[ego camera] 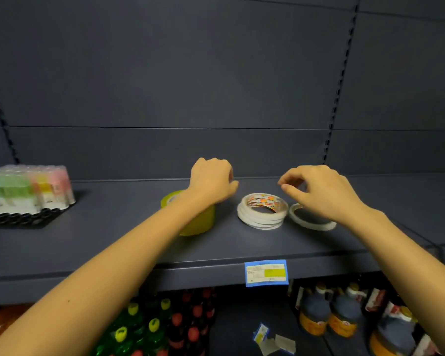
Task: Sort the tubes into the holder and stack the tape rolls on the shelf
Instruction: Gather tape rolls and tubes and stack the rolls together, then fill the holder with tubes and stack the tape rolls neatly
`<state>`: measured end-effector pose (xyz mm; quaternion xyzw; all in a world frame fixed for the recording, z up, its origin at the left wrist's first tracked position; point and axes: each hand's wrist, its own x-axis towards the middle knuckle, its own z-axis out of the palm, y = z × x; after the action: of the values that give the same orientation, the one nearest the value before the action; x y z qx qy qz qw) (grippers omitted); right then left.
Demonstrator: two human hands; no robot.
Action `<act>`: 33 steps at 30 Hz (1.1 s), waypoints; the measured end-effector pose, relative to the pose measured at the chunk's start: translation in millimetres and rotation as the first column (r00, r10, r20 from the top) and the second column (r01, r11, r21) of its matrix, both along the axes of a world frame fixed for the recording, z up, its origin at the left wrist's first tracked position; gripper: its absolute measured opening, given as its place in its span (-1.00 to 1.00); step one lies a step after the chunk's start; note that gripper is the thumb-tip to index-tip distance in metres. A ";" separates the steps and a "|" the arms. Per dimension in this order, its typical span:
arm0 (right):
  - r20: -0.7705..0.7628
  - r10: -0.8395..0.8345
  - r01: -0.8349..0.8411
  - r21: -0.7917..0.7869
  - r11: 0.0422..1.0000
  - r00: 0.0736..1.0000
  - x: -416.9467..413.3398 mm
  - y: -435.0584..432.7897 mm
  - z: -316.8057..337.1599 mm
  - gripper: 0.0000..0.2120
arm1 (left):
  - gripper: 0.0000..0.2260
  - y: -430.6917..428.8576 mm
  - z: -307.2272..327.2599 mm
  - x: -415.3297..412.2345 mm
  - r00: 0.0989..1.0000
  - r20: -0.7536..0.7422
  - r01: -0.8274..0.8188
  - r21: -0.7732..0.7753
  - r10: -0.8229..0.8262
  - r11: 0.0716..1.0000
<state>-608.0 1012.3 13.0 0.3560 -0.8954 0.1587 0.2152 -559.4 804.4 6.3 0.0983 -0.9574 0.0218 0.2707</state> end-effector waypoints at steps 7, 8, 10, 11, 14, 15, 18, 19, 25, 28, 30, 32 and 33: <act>-0.023 0.282 -0.281 0.029 0.959 0.959 34.9 -107.9 5.2 -0.81 | -0.69 -83.5 0.2 97.8 0.981 -0.076 -0.188 -0.154 0.178 0.970; -0.029 0.325 -0.323 0.045 0.945 0.945 42.9 -125.0 5.1 -0.80 | -0.69 -96.6 -1.5 116.7 0.973 -0.071 -0.229 -0.152 0.221 0.962; -0.044 0.407 -0.403 0.078 0.912 0.912 60.6 -159.0 5.6 -0.77 | -0.70 -123.0 -5.8 157.8 0.947 -0.077 -0.319 -0.117 0.311 0.941; -0.050 0.448 -0.442 0.095 0.892 0.893 71.0 -176.9 6.2 -0.76 | -0.70 -135.8 -7.9 179.6 0.932 -0.079 -0.360 -0.094 0.353 0.928; -0.046 0.561 -0.551 0.134 0.823 0.827 111.0 -232.4 5.9 -0.74 | -0.70 -171.8 -12.8 243.8 0.880 -0.045 -0.475 -0.072 0.473 0.877; -0.046 0.592 -0.582 0.140 0.801 0.804 126.9 -251.0 4.4 -0.74 | -0.69 -184.0 -13.4 265.0 0.861 -0.036 -0.508 -0.076 0.507 0.858; -0.055 0.675 -0.662 0.147 0.735 0.736 174.1 -302.9 -2.5 -0.73 | -0.66 -218.3 -12.7 327.2 0.809 -0.046 -0.587 -0.083 0.585 0.805; -0.053 0.694 -0.682 0.148 0.717 0.718 189.5 -318.9 -3.8 -0.72 | -0.66 -229.1 -12.7 347.2 0.795 -0.048 -0.607 -0.079 0.605 0.791; -0.013 0.753 -0.746 0.127 0.653 0.657 277.8 -410.3 -6.9 -0.73 | -0.63 -290.6 -19.5 455.3 0.745 -0.023 -0.667 -0.053 0.667 0.743; -0.007 0.758 -0.752 0.112 0.649 0.653 316.6 -451.9 -13.0 -0.75 | -0.64 -319.2 -23.7 501.2 0.742 -0.024 -0.670 -0.046 0.670 0.741; 0.007 0.756 -0.753 0.106 0.650 0.654 339.4 -478.1 -17.8 -0.75 | -0.67 -336.6 -27.2 525.8 0.742 -0.031 -0.671 -0.041 0.670 0.741; 0.035 0.755 -0.754 0.113 0.648 0.654 360.1 -502.9 -20.9 -0.74 | -0.68 -353.9 -29.0 545.8 0.738 -0.023 -0.675 -0.045 0.675 0.736; 0.048 0.755 -0.754 0.119 0.646 0.654 369.1 -513.9 -21.9 -0.73 | -0.68 -362.9 -29.6 554.0 0.739 -0.017 -0.673 -0.036 0.673 0.738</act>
<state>-238.9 498.4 -9.0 0.7097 -0.6737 0.1748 0.1092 -5.4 441.5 -23.2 0.4321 -0.8563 0.1371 0.2477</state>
